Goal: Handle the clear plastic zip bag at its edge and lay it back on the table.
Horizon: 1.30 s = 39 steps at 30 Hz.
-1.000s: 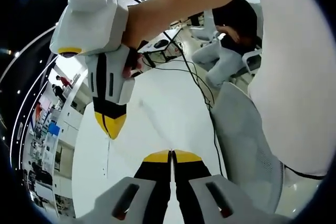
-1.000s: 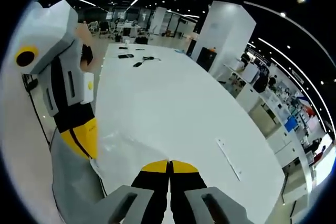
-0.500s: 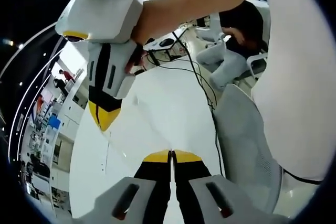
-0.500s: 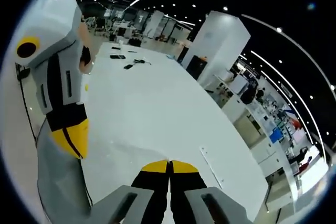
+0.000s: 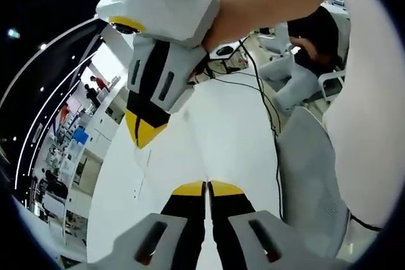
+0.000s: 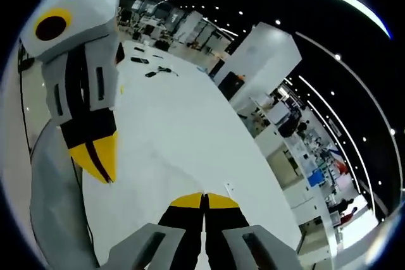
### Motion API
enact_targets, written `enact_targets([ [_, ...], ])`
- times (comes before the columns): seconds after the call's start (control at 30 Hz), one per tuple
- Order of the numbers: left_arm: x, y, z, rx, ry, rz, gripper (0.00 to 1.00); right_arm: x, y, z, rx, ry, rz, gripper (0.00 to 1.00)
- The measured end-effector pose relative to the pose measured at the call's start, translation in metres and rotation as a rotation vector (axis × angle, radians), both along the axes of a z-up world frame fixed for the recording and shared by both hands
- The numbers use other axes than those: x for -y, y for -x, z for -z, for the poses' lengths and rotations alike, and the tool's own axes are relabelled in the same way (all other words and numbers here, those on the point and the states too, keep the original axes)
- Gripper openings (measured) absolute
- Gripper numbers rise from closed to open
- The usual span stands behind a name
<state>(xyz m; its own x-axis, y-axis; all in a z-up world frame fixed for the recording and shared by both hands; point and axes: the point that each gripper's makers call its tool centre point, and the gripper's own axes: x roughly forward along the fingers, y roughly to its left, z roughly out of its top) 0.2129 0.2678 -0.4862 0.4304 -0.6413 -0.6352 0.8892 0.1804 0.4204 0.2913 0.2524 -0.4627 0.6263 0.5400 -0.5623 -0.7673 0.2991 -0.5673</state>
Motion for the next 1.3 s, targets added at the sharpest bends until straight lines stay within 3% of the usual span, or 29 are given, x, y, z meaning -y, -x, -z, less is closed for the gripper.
enact_targets([
  [0.27, -0.001, -0.005, -0.003, 0.046, -0.013, -0.015, 0.0, -0.005, 0.004, -0.001, 0.029, 0.024, -0.019, 0.0],
  [0.8, 0.001, -0.009, -0.009, 0.104, -0.021, -0.001, 0.04, -0.008, 0.009, -0.003, 0.025, 0.021, -0.028, 0.0],
  [1.3, 0.005, -0.017, -0.029, 0.206, -0.007, 0.0, 0.07, -0.009, 0.011, 0.001, 0.018, 0.031, -0.034, 0.0],
])
